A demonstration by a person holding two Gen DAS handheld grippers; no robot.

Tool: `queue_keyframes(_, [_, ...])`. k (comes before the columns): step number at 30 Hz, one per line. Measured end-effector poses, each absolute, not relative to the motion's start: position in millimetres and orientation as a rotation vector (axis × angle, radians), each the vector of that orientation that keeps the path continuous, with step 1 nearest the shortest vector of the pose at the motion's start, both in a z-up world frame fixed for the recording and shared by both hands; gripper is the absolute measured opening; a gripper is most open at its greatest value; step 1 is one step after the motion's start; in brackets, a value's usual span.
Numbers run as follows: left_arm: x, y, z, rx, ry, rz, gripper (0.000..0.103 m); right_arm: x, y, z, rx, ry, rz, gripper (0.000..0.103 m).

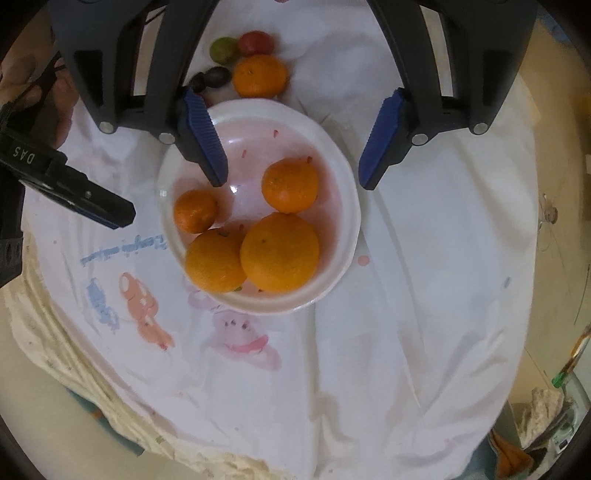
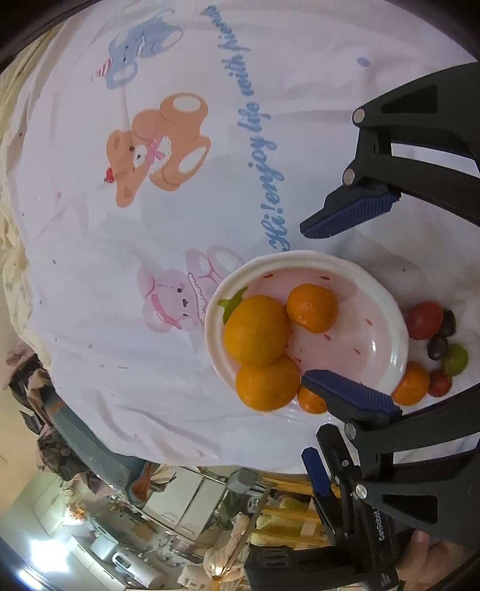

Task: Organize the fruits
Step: 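Move the left gripper back and grasp the remaining tangerine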

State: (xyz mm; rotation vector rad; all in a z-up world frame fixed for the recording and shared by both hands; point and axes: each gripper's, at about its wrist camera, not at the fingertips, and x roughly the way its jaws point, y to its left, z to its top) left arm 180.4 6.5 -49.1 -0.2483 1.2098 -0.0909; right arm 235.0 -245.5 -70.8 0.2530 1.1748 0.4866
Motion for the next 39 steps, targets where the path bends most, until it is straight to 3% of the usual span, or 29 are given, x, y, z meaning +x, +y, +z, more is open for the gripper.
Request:
queue_keyframes(2, [174, 11, -38, -0.261, 1.161, -0.082, 0.073, 227, -249, -61, 0.253, 1.152, 0.476, 0.088])
queue_keyframes(3, [170, 11, -31, -0.249, 1.135, -0.074, 0.084, 224, -251, -58, 0.252, 1.139, 0.470, 0.091])
queue_keyframes(6, [156, 11, -14, -0.199, 1.056, -0.058, 0.099, 210, -257, -48, 0.262, 1.111, 0.448, 0.092])
queue_keyframes(17, [119, -3, -20, -0.119, 1.110, 0.007, 0.099, 143, -274, -35, 0.269, 1.046, 0.318, 0.092])
queue_keyframes(27, [108, -18, -51, -0.115, 1.204, 0.000, 0.099, 123, -291, -68, 0.327, 1.177, 0.182, 0.092])
queue_keyframes(39, [125, -38, -101, -0.235, 1.349, 0.008, 0.099, 123, -296, -75, 0.294, 1.206, 0.134, 0.092])
